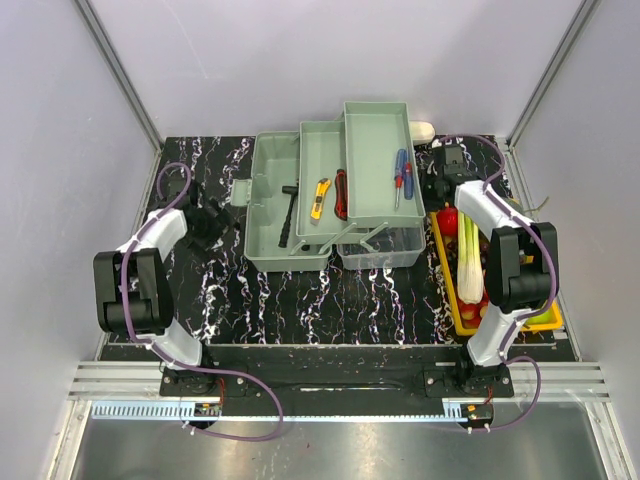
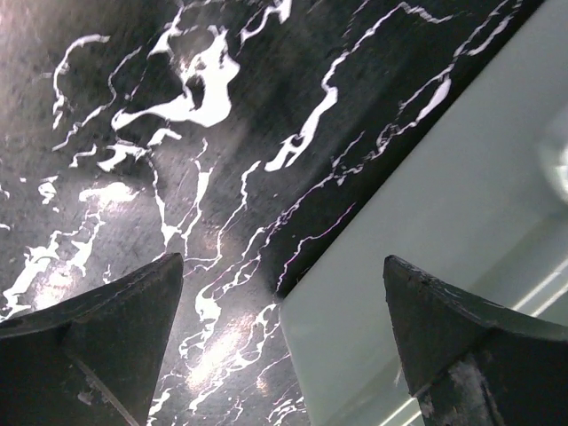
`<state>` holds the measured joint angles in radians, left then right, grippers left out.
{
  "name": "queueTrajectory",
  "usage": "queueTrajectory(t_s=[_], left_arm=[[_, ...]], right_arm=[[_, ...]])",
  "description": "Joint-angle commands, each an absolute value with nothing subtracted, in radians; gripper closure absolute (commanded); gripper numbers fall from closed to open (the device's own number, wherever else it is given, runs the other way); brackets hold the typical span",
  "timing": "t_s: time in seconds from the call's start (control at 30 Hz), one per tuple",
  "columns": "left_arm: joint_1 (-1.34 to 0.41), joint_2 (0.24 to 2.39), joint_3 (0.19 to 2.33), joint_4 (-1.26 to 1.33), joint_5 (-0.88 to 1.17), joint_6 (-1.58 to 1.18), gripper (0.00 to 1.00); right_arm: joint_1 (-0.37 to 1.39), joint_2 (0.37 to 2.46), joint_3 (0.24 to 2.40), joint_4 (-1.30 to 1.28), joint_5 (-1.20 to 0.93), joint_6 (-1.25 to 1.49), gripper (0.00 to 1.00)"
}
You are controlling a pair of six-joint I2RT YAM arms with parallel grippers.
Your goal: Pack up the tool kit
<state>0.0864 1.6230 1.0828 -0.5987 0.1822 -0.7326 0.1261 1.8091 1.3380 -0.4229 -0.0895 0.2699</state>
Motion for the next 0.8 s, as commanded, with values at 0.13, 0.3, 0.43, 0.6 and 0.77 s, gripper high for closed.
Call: queueTrajectory(t_s=[0.13,0.3,0.43,0.6,0.77], left_arm=[[0.054,1.604,1.009,-0.48,0.227,-0.83,0.02],[-0.017,1.628,1.019,-0.474,0.213,-0.842,0.02],[-0.049,1.625,0.999,-0.451,0.201,-0.865,0.02],[-0.089,1.618,0.986,-0.436,0.178,-0.871,0.02],[-0.143,1.621,0.973,-0.419,0.175,-0.879,0.03]], right_arm=[[0.132,1.701,1.486,-0.517,-0.018,0.31,1.0],[0.141,1.697,1.551,-0.572,0.018,0.305,1.0],[0.172,1.707,1.611,-0.635,0.08,0.288,1.0],[0.221,1.707,1.675,-0.695,0.181,0.27,1.0],[0.258,1.695,1.71,-0.721,0.262,0.271,1.0]])
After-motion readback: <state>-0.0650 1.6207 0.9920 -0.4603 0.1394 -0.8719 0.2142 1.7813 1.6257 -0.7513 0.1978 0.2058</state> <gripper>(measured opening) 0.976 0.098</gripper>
